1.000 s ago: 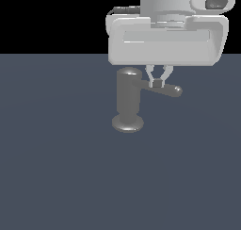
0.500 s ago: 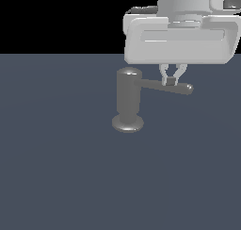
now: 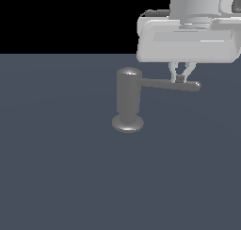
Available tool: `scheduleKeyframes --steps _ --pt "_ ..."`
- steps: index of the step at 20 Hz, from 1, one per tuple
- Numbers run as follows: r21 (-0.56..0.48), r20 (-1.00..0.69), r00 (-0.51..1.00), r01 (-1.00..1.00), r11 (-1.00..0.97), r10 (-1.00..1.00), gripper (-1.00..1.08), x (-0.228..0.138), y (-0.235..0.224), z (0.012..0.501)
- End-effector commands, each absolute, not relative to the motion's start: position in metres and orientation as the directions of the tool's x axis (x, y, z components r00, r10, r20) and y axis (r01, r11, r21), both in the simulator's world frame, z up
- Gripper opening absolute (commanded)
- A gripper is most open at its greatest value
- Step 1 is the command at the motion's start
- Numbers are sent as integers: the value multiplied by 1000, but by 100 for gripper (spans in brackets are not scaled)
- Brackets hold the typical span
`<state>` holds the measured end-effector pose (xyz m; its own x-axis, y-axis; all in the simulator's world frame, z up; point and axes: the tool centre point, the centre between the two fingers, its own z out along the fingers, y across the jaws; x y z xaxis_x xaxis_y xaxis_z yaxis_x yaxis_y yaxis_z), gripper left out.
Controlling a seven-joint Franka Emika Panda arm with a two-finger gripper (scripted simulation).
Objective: Turn on the faucet by rotating a designated handle.
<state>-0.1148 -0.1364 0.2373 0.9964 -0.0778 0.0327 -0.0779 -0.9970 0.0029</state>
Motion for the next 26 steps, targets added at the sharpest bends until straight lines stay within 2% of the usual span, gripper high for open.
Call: scheduleKeyframes --steps 1,26 --pt "5 30 997 -71 -997 -71 -100 -106 -140 234" --pt "2 11 996 -89 -996 -89 -100 -50 -203 226"
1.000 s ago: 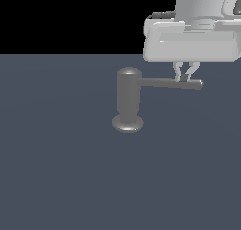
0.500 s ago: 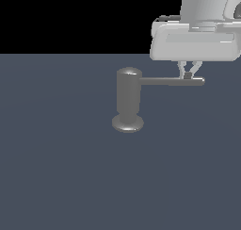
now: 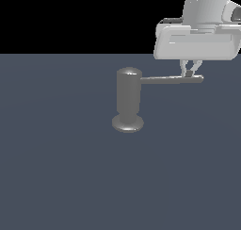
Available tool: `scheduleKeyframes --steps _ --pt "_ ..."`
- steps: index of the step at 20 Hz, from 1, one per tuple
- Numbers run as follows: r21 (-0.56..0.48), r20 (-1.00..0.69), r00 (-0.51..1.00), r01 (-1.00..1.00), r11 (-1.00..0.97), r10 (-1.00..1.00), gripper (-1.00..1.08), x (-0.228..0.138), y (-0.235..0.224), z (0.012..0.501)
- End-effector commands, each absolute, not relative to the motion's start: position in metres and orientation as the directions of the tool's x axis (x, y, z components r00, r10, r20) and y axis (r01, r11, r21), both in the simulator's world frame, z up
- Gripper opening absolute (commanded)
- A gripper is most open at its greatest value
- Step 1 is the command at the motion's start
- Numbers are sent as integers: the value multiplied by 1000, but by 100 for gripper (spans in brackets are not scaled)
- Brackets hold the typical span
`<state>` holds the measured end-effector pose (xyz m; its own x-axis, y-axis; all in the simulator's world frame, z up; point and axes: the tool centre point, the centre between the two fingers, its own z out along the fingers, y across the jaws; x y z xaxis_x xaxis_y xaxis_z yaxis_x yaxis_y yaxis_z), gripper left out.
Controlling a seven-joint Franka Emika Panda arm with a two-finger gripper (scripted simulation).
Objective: Turn on the faucet by rotating a designated handle.
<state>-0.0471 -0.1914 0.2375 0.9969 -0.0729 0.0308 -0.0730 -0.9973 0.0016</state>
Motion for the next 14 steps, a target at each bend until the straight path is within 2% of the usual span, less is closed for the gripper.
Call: scheduleKeyframes --steps 1,14 --pt "2 10 996 -90 -996 -90 -100 -48 -205 226" --pt "0 1 995 -98 -995 -98 -100 -23 -234 222"
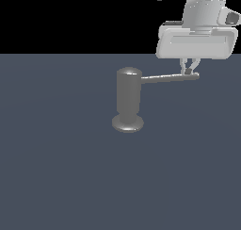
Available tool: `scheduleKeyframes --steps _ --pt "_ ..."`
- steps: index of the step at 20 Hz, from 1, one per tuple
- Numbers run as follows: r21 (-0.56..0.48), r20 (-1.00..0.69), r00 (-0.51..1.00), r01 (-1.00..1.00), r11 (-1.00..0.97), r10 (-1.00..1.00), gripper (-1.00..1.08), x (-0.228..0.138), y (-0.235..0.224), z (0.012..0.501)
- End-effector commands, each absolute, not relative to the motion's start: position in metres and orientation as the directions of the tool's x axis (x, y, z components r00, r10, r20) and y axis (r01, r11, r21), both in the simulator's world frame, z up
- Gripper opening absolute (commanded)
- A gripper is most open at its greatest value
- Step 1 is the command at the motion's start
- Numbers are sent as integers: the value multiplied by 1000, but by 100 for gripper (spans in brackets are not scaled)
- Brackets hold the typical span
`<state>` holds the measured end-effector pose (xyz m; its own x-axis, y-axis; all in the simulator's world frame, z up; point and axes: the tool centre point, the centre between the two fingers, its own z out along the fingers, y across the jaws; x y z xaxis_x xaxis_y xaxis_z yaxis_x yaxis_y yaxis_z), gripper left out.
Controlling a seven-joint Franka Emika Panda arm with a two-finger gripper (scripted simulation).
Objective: Turn on the faucet by rotating a designated handle.
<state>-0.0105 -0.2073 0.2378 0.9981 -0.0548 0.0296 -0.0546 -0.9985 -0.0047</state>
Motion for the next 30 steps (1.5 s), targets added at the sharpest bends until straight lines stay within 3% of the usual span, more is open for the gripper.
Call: scheduleKeyframes --steps 1,30 --pt "-4 30 998 -55 -998 -55 -100 -10 -207 238" --pt "-2 15 997 -77 -997 -77 -100 71 -213 230"
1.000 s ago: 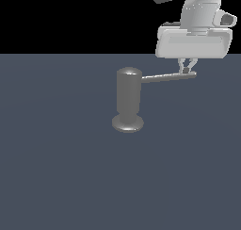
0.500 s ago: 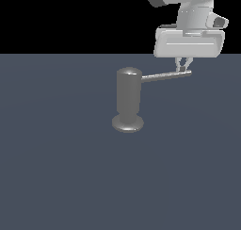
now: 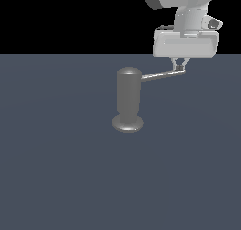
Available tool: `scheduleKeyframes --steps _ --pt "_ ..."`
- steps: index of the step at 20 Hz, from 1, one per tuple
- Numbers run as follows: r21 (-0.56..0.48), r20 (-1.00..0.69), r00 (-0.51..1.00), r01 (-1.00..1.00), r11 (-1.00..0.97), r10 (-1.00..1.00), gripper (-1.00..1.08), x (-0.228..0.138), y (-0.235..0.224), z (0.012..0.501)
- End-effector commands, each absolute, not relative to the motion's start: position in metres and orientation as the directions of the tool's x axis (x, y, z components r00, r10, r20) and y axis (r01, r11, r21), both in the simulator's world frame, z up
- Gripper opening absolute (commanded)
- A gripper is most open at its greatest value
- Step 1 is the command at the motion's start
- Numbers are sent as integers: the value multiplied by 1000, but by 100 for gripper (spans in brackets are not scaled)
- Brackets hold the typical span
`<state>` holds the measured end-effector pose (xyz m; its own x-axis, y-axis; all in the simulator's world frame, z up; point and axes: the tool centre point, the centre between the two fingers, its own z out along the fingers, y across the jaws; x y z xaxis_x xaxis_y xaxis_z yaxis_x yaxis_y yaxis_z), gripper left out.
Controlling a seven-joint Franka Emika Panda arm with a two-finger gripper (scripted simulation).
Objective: Turn on the faucet by rotating a designated handle.
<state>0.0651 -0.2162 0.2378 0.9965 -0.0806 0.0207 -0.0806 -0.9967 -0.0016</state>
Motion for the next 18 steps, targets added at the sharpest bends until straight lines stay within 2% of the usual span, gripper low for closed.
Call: scheduleKeyframes --steps 1,18 --pt "-2 14 997 -78 -997 -78 -100 73 -214 230" --pt "-1 7 996 -89 -996 -89 -100 113 -217 226"
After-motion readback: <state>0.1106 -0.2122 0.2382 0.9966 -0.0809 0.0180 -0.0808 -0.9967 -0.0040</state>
